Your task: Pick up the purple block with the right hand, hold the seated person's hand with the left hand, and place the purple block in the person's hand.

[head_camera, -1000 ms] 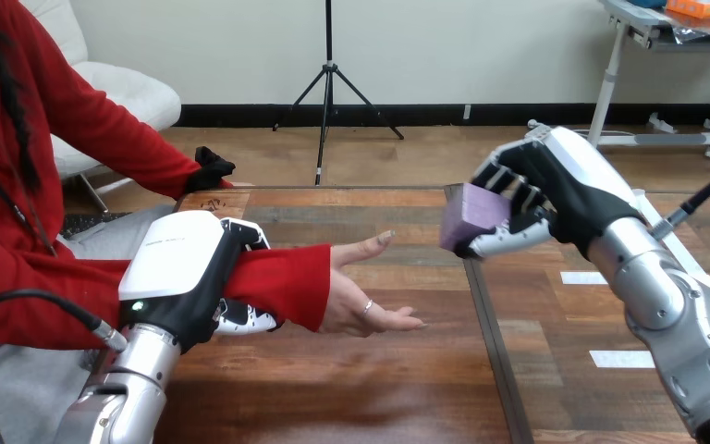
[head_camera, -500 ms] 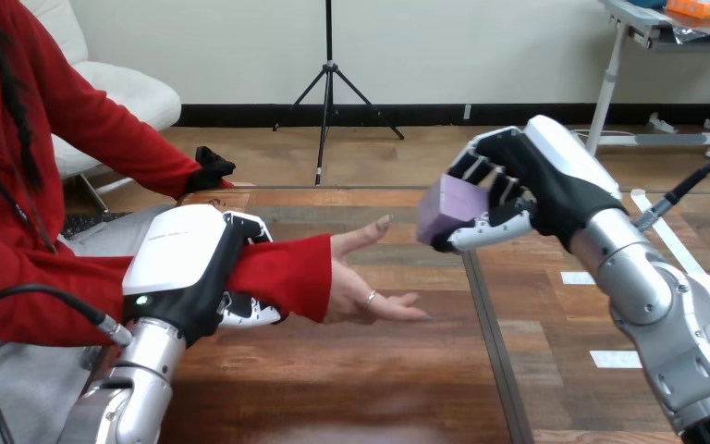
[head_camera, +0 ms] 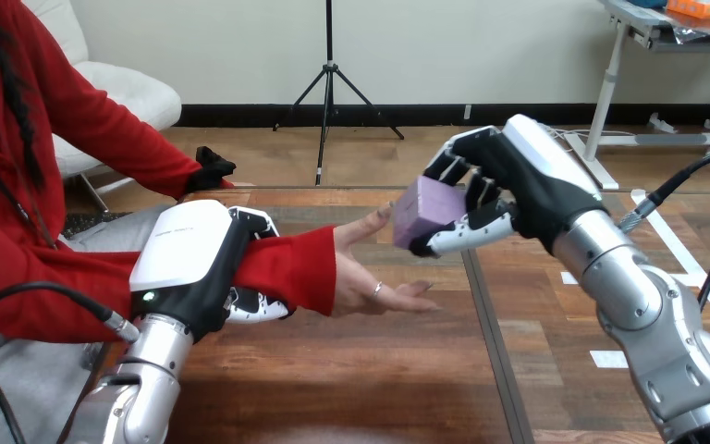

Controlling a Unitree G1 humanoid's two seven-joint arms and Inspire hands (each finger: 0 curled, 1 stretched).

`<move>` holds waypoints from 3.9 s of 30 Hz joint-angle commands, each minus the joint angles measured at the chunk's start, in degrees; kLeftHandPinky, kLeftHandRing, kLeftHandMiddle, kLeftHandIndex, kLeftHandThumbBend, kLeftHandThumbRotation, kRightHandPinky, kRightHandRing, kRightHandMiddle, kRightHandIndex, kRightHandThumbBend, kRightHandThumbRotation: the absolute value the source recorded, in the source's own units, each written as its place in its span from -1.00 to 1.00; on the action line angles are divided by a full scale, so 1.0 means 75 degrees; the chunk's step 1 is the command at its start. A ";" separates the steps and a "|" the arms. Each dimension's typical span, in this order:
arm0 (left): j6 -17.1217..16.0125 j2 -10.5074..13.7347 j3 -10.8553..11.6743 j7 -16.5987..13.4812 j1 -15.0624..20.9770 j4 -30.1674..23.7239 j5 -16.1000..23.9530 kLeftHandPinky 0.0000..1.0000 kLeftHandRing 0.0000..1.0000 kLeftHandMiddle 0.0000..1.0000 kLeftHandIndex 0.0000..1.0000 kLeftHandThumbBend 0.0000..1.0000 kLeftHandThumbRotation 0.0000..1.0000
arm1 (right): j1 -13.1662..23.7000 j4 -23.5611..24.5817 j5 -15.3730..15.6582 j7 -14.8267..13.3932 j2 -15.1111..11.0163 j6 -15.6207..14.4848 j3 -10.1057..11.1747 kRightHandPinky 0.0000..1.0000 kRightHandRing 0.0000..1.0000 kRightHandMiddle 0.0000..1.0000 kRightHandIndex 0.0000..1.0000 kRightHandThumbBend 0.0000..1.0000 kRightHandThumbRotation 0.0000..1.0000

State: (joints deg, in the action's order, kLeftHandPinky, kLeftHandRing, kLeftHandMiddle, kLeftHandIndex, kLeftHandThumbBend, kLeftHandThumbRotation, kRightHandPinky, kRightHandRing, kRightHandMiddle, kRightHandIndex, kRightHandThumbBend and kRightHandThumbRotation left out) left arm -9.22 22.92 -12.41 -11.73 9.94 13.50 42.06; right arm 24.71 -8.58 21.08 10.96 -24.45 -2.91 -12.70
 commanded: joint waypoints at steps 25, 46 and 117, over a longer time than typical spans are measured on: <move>0.0090 -0.0559 0.0303 -0.0194 0.1660 -0.0802 -0.0328 -0.40 -0.28 -0.18 -0.16 0.37 -1.00 | 0.0161 0.1230 -0.0150 0.0530 0.0341 -0.0096 -0.0033 -0.42 -0.33 -0.22 -0.11 0.43 -1.00; 0.0045 -0.0517 0.0319 -0.0288 0.1764 -0.0653 -0.0302 -0.41 -0.29 -0.19 -0.16 0.40 -1.00 | -0.0025 0.1459 -0.0286 0.0832 0.0403 -0.0114 -0.0134 -0.39 -0.30 -0.20 -0.10 0.44 -1.00; -0.0224 -0.0130 0.0311 0.0705 0.0845 -0.1119 -0.0880 0.29 0.49 0.56 0.58 1.00 0.42 | -0.0234 0.1260 -0.0410 0.1266 0.0153 0.0538 0.0141 0.09 0.29 0.37 0.36 0.70 0.99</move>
State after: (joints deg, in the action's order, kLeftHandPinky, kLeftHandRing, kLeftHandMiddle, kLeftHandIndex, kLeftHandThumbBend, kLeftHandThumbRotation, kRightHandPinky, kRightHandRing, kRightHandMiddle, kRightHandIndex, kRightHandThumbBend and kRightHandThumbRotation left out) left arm -8.83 22.34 -11.11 -6.31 12.72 8.35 37.78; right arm 21.81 -0.05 18.47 20.18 -22.96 -0.39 -12.09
